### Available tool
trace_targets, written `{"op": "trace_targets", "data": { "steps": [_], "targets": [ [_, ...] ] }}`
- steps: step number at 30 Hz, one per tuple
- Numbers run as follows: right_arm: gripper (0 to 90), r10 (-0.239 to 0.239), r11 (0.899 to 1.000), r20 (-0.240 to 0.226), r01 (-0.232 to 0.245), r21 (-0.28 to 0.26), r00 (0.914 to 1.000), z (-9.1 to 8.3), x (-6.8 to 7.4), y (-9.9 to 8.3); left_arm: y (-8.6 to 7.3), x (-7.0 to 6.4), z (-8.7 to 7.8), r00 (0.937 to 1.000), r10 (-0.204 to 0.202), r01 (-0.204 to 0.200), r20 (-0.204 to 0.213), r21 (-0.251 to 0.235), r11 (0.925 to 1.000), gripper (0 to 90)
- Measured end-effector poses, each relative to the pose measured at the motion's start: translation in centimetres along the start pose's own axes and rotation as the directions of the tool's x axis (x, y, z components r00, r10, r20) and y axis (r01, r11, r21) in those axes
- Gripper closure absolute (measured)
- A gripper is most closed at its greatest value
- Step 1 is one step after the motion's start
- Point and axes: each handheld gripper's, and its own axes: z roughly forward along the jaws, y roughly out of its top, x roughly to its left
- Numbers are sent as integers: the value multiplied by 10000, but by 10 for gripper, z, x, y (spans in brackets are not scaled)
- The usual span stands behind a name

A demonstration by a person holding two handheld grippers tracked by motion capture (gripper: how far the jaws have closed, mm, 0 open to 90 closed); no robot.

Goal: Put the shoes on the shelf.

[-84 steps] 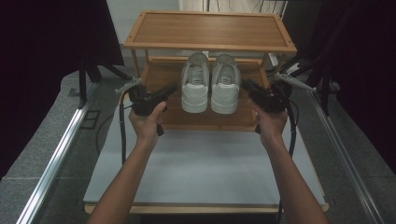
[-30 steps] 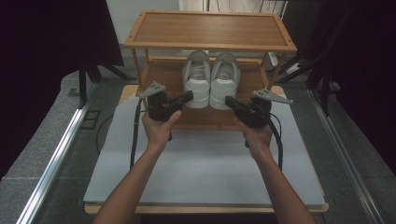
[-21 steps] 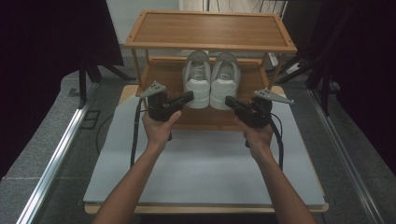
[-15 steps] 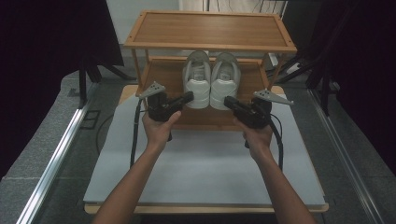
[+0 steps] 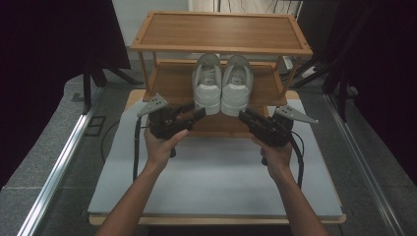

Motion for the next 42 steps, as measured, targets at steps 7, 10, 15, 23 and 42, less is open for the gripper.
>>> {"op": "trace_targets", "data": {
  "steps": [7, 10, 15, 23, 42],
  "targets": [
    [607, -125, 9998, -19, 124, -178, 9999, -23, -1, -18, -23, -7, -22, 9999, 141, -140, -3, 418, 9990, 401],
    [600, -164, 9997, 13, 165, -184, 9999, -33, -2, -30, -34, -9, -31, 9996, 254, -246, -133, 573, 9981, 392],
    [589, -236, 9997, -36, 235, -94, 9997, -48, -4, -47, -51, -9, -43, 9994, 212, -189, -288, 776, 9968, 385],
    [575, -771, 9969, 340, 765, 203, 9964, -78, -13, -83, -85, -2, -63, 9951, 333, -216, -930, 1246, 9920, 380],
    [462, -988, 9939, 796, 944, 569, 9919, -93, -28, -107, -123, 19, -82, 9862, 32, 315, -1655, 2068, 9779, 374]
  ]
}}
